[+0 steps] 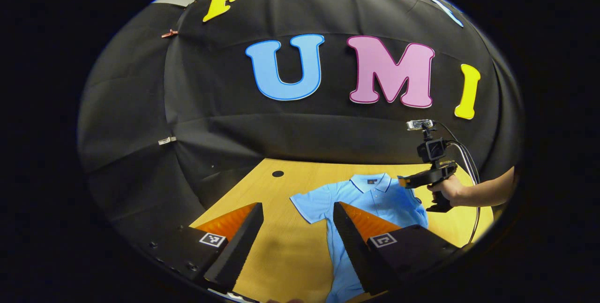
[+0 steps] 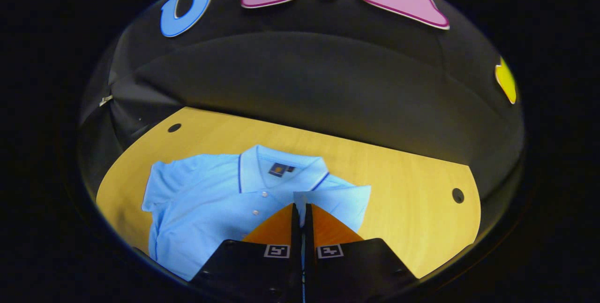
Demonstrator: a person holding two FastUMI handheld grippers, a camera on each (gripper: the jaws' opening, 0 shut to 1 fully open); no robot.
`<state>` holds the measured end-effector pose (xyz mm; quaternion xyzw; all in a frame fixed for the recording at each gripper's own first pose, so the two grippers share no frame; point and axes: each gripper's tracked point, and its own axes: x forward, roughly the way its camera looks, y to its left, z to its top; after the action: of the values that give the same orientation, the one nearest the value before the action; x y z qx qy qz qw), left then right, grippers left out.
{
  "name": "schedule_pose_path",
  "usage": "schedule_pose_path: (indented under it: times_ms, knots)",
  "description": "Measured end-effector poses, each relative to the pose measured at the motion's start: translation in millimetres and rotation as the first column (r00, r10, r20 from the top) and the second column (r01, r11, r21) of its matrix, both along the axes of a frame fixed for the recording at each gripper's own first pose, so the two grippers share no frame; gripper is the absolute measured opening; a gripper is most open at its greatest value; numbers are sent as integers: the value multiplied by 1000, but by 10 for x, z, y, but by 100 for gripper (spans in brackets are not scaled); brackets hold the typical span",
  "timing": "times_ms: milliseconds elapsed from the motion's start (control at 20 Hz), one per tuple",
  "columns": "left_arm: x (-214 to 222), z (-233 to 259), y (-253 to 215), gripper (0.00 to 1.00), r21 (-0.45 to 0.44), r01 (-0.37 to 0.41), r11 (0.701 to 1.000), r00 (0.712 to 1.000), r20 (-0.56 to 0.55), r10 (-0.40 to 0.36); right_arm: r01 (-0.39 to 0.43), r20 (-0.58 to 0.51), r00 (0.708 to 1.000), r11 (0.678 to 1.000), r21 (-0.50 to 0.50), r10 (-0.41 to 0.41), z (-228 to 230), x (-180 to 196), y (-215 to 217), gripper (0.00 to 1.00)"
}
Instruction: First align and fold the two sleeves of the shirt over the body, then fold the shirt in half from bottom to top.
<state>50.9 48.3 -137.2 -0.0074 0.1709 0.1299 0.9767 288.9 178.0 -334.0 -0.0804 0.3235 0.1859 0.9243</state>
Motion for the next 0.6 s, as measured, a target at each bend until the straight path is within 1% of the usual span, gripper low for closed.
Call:
schedule_pose_path:
  times_ms: [50, 100, 200, 300, 350, 400, 500, 600]
  knots:
    - [-15, -20, 42, 95, 1, -4, 1000, 1000, -5, 4, -28, -10, 1000, 1000, 8, 28, -52, -56, 163, 8]
    - [-14, -50, 67, 96, -1, -3, 1000, 1000, -9, 3, -53, -26, 998, 999, 11, 53, -95, -130, 287, 15]
    - [18, -149, 116, 96, -6, -1, 1000, 1000, -29, 1, -88, -51, 995, 996, 19, 88, -198, -251, 468, 22]
    - [138, -203, 138, 95, -39, 4, 999, 1000, -28, -5, -111, -45, 993, 993, 49, 113, -188, -334, 586, 23]
    - [239, -217, 138, 96, -68, 16, 998, 1000, -17, -17, -112, -39, 993, 992, 59, 114, -155, -387, 609, 38]
    - [349, -223, 151, 95, -84, 26, 996, 1000, -5, -26, -110, -36, 993, 991, 71, 113, -130, -412, 611, 57]
    - [652, -292, 256, 96, -67, 45, 997, 999, 14, -44, -87, -16, 996, 992, 89, 89, 17, -489, 491, 96]
    - [947, -386, 328, 95, -61, 70, 996, 997, 23, -69, -66, 10, 998, 994, 85, 65, 167, -550, 305, 97]
